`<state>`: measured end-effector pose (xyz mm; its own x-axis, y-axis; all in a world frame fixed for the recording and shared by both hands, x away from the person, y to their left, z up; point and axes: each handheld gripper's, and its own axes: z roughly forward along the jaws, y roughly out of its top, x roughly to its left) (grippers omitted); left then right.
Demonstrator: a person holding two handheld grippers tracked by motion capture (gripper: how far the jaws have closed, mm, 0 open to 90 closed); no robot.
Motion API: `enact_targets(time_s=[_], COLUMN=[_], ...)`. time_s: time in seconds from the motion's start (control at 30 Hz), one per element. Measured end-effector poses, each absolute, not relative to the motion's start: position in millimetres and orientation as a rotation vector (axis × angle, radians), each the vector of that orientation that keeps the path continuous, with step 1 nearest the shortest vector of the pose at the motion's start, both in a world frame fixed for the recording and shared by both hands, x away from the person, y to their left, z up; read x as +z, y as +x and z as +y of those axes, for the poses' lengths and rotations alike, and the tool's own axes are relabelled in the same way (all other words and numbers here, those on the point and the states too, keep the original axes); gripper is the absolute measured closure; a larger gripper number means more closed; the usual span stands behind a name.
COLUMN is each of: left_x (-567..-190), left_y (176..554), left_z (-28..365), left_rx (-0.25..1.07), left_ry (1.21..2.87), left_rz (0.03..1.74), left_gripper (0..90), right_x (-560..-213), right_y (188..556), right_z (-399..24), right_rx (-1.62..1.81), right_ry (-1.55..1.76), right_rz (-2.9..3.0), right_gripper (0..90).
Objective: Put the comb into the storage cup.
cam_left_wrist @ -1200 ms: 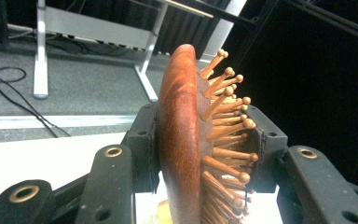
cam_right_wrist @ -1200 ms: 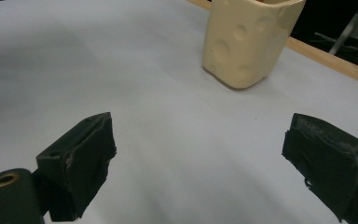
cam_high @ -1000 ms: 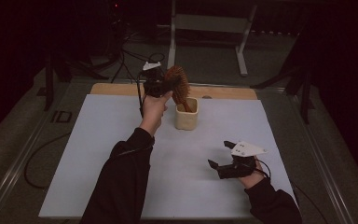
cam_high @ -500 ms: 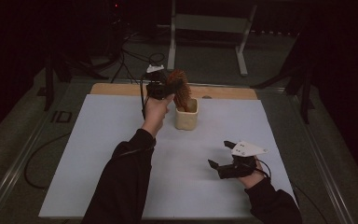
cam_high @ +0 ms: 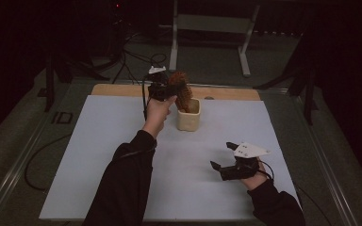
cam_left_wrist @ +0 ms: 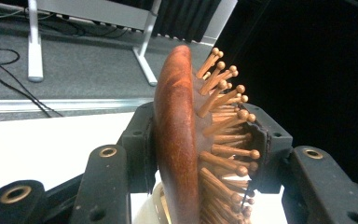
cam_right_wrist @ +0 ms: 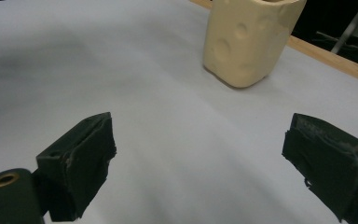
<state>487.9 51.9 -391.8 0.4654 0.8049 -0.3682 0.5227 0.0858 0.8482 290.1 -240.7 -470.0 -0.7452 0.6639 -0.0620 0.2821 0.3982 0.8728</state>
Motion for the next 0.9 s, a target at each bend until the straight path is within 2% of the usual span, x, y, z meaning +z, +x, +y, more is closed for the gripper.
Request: enact_targets(time_s=[0.23,0.37,0.57,0.63,0.9], left_x=[-388.6,-384.1,-374.5,-372.0,-366.6], left_y=[488.3,486.2,479.9,477.3,467.7], left_z=[52.2,51.5,58.5,61.1,69.4], left_rx=[0.302,0.33,0.342,0.32,0.335], left_ry=[1.604,1.627,1.639,1.647,1.717], left_rz=[1.199,1.211,1.169,1.119,1.035], left_gripper=[42.0,26.1,15.8,4.8,0.0], right_x=[-470.3,-470.5,-470.3,-470.4,-469.9], right_y=[290.1,290.1,290.0,290.0,290.1], right_z=[-240.5,-240.6,-240.7,-240.4,-241.1], right_rx=[1.295,1.291,1.291,1.291,1.29], right_ry=[0.817,0.818,0.821,0.816,0.819], right_rz=[2.26,2.26,2.26,2.26,2.259], right_gripper=[8.1,8.0,8.0,8.0,8.0])
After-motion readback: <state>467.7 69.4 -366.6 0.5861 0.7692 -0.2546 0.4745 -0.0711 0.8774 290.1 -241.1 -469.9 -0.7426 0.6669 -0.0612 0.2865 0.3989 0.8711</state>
